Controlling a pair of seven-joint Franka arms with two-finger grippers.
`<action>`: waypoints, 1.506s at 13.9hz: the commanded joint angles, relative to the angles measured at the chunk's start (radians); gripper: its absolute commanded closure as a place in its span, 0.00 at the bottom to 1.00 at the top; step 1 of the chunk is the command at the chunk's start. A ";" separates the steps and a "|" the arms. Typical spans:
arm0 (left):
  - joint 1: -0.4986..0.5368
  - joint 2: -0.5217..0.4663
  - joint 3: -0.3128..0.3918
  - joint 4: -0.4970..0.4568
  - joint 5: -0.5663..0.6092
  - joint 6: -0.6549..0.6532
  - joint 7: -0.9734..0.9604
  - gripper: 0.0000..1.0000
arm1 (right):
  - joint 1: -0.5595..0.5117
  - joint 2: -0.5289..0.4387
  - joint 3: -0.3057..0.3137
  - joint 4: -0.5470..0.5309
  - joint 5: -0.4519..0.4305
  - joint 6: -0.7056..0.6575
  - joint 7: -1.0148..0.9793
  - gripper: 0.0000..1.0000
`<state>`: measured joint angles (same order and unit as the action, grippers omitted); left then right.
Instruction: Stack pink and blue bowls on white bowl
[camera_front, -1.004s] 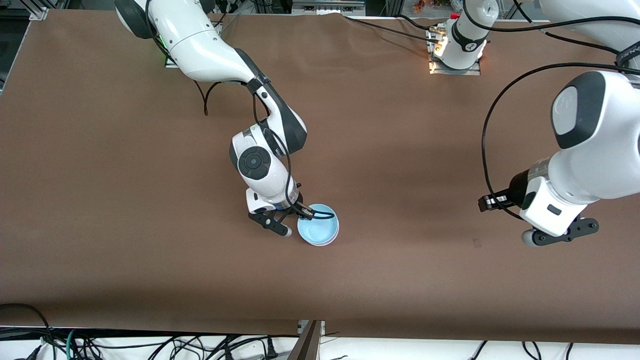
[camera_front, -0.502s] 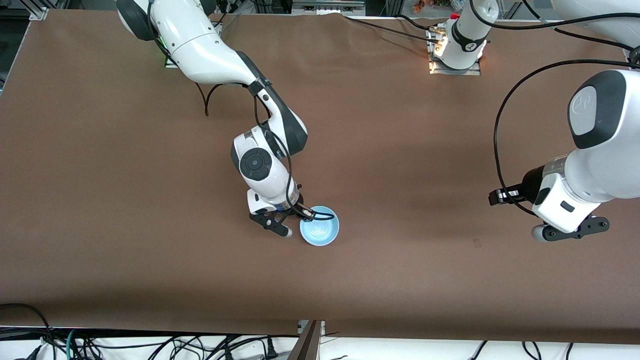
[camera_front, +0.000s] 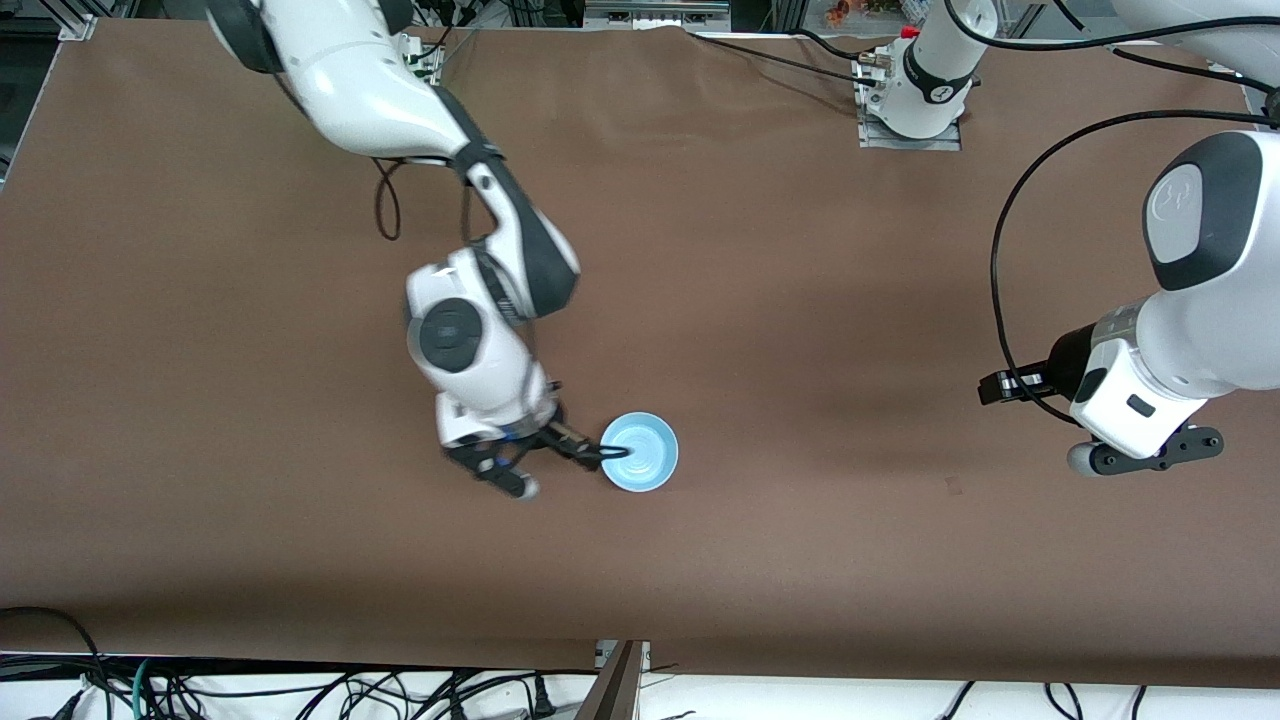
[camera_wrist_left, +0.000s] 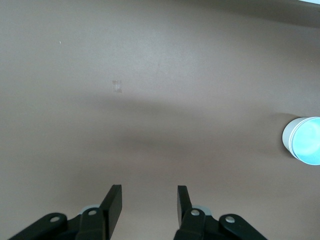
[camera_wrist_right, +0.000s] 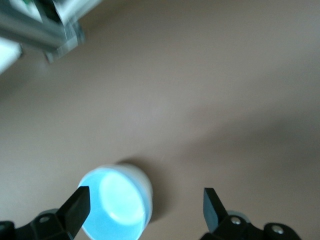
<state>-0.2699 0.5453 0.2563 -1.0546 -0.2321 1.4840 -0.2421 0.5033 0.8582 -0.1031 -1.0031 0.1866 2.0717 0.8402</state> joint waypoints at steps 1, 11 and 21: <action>-0.005 -0.090 -0.003 -0.120 0.026 0.057 0.038 0.42 | -0.158 -0.082 0.020 -0.012 0.000 -0.132 -0.197 0.00; -0.051 -0.311 -0.089 -0.509 0.117 0.295 0.101 0.37 | -0.273 -0.254 -0.029 -0.034 -0.013 -0.393 -0.344 0.00; -0.049 -0.386 -0.224 -0.559 0.148 0.239 -0.028 0.33 | -0.258 -0.407 -0.115 -0.227 -0.068 -0.407 -0.509 0.00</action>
<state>-0.3232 0.2198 0.0451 -1.5419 -0.1101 1.7221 -0.2609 0.2304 0.4988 -0.2185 -1.1630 0.1471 1.6586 0.3418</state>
